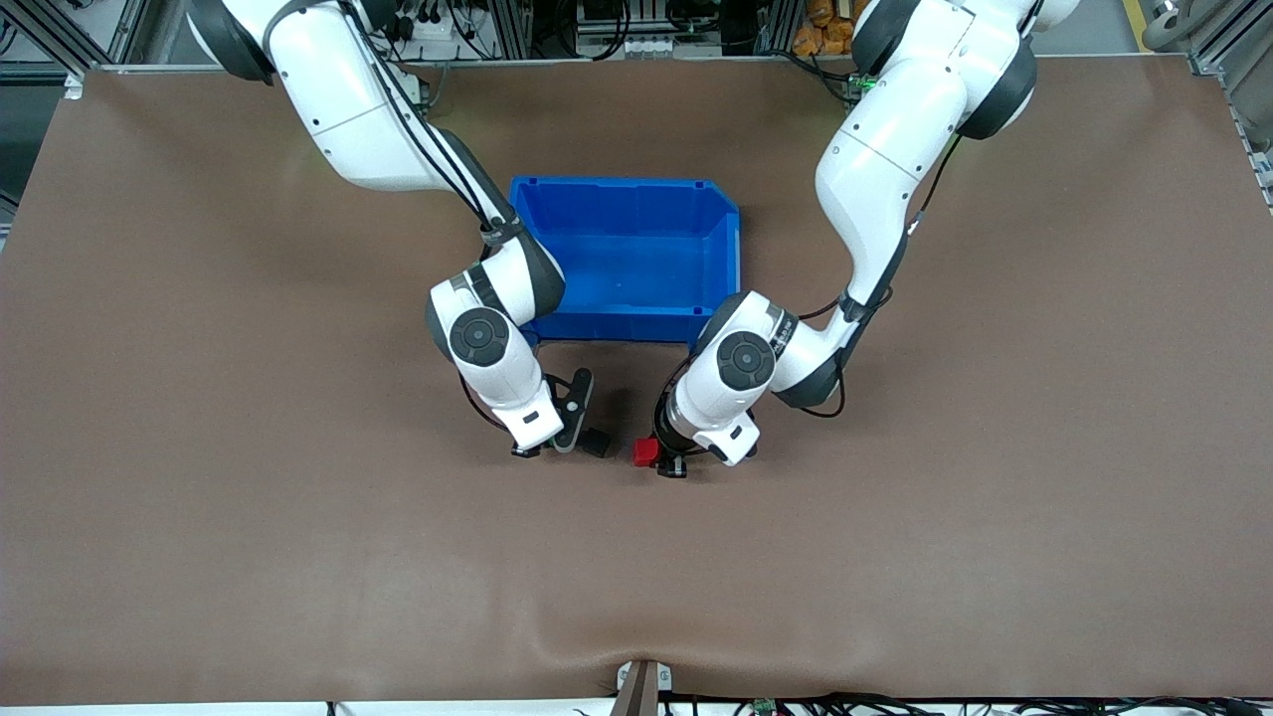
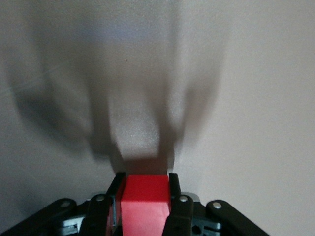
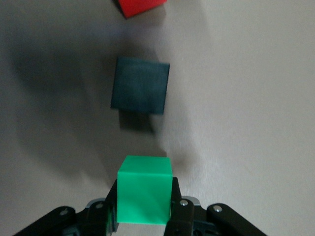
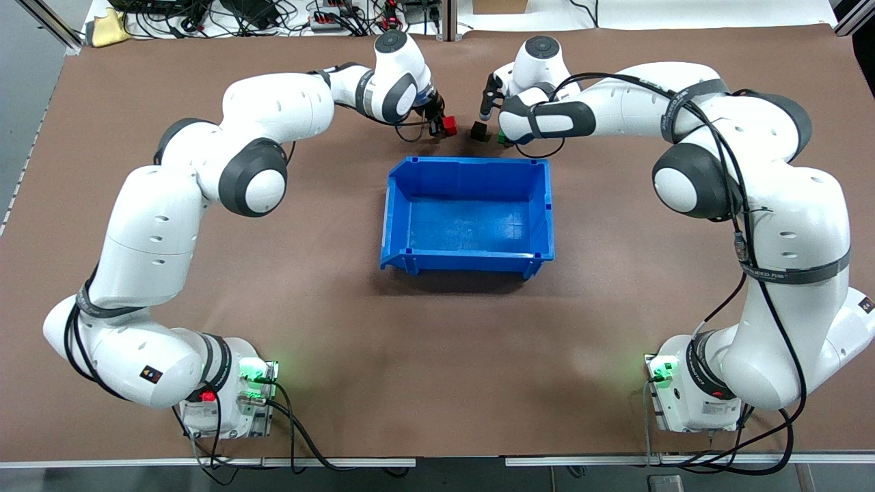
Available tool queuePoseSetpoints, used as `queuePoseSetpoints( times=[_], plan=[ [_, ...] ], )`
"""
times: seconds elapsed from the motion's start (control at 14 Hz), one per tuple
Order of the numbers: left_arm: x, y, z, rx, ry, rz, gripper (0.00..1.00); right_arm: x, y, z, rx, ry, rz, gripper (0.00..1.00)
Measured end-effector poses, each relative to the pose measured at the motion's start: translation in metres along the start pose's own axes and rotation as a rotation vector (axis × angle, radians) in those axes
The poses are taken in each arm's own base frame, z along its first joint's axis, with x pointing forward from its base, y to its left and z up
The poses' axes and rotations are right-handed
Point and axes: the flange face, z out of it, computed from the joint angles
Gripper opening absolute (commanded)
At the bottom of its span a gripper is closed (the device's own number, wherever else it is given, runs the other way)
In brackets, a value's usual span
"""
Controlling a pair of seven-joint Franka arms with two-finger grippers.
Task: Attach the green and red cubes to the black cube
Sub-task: 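Press the green cube against the black cube with the right gripper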
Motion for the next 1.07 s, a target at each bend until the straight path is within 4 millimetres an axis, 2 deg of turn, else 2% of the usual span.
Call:
queuePoseSetpoints(
  times=[0.21,0.29,0.36,0.43,0.5,0.57,0.64,0.71,0.79,1.07],
  plan=[
    [0.0,0.0,0.0,0.0,0.0,0.0,0.0,0.008,0.002,0.005,0.013,0.022,0.025,0.0],
    [0.0,0.0,0.0,0.0,0.0,0.0,0.0,0.011,0.002,0.005,0.018,0.031,0.033,0.04],
    [-0.001,-0.001,0.0,0.0,0.0,0.001,0.0,0.014,0.002,0.005,0.019,0.037,0.036,0.2],
    [-0.001,-0.001,0.0,0.0,0.0,0.002,0.0,0.015,0.001,0.006,0.021,0.04,0.037,0.27],
    [-0.002,-0.001,0.0,0.0,0.0,0.003,0.0,0.017,0.001,0.006,0.021,0.042,0.038,0.42],
    [-0.002,-0.002,0.0,0.0,0.0,0.003,0.0,0.017,0.0,0.006,0.022,0.043,0.038,0.49],
    [-0.002,-0.002,0.0,0.0,0.0,0.004,0.0,0.018,0.0,0.006,0.022,0.043,0.038,0.49],
    [-0.002,-0.002,0.0,0.0,-0.001,0.004,0.0,0.018,0.0,0.007,0.022,0.044,0.039,0.59],
    [-0.003,-0.002,0.0,0.0,-0.001,0.004,0.0,0.019,0.0,0.007,0.022,0.046,0.038,1.0],
    [-0.003,-0.002,0.0,0.001,-0.001,0.005,0.0,0.024,-0.001,0.009,0.02,0.06,0.049,1.0]
  ],
)
